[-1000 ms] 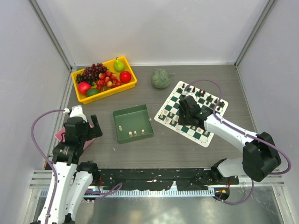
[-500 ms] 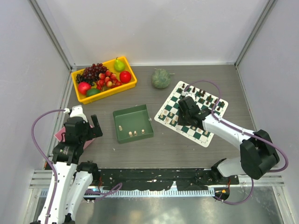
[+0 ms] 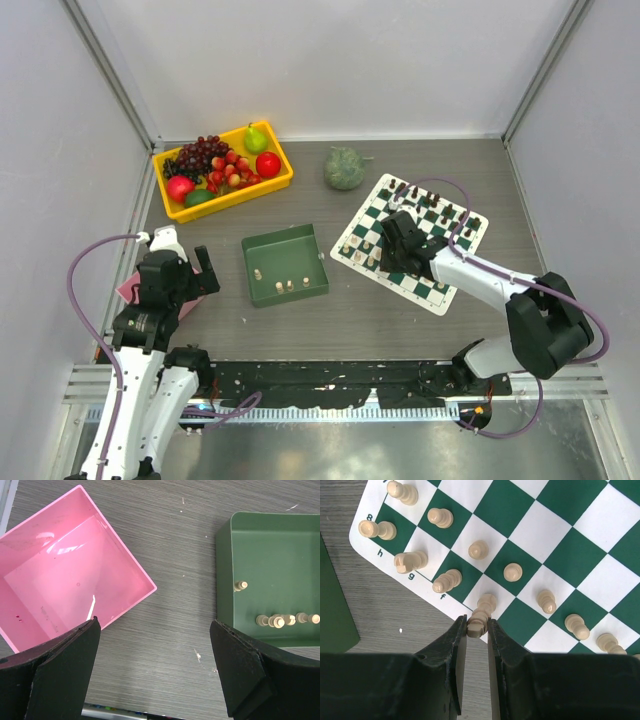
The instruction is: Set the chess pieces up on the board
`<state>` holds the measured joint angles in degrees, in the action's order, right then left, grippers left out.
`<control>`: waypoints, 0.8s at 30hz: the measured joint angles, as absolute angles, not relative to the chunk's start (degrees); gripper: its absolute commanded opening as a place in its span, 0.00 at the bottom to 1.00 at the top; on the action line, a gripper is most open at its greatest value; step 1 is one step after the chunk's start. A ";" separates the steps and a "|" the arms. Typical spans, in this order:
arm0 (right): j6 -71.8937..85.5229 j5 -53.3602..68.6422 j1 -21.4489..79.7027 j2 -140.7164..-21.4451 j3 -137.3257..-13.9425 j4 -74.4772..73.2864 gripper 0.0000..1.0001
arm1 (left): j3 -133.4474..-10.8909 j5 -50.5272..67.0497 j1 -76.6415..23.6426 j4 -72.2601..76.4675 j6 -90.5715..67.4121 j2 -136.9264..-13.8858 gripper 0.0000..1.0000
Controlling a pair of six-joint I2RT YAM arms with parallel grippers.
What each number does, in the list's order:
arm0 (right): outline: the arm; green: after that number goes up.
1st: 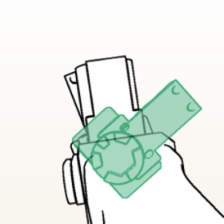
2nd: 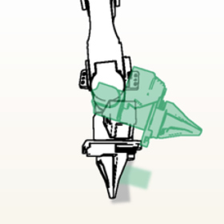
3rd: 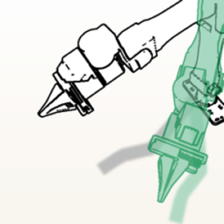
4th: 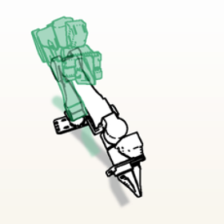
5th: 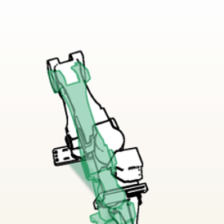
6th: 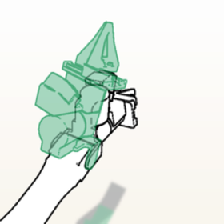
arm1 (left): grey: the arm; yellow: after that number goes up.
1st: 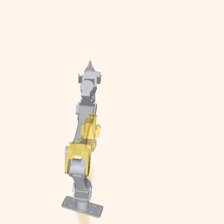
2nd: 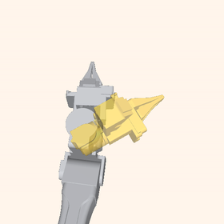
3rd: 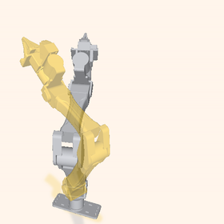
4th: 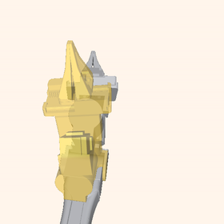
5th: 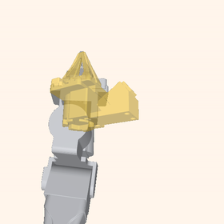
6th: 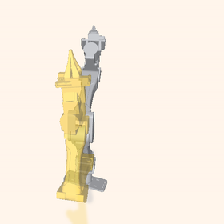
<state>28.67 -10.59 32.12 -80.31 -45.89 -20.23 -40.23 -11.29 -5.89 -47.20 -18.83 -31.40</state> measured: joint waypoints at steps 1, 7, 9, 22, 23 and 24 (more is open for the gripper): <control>28.67 -10.59 32.12 -80.31 -45.78 -19.99 0.17 | -40.23 -11.29 -5.89 -47.20 -18.83 -31.40 0.99; 28.69 -10.59 32.12 -80.36 -45.34 -19.22 0.19 | -40.23 -11.29 -5.89 -47.20 -18.83 -31.40 0.99; 28.69 -10.57 32.12 -80.53 -45.30 -19.18 0.24 | -40.23 -11.29 -5.89 -47.20 -18.83 -31.40 0.99; 27.81 -10.74 32.12 -78.96 -45.60 -21.52 0.53 | -40.23 -11.29 -5.89 -47.20 -18.83 -31.48 0.99; 27.55 -10.81 32.12 -78.26 -45.87 -22.22 0.54 | -40.23 -11.29 -5.89 -47.20 -18.83 -31.48 0.99; 27.20 -10.81 32.14 -77.36 -46.41 -22.98 0.55 | -40.23 -11.29 -5.89 -47.20 -18.83 -31.48 0.99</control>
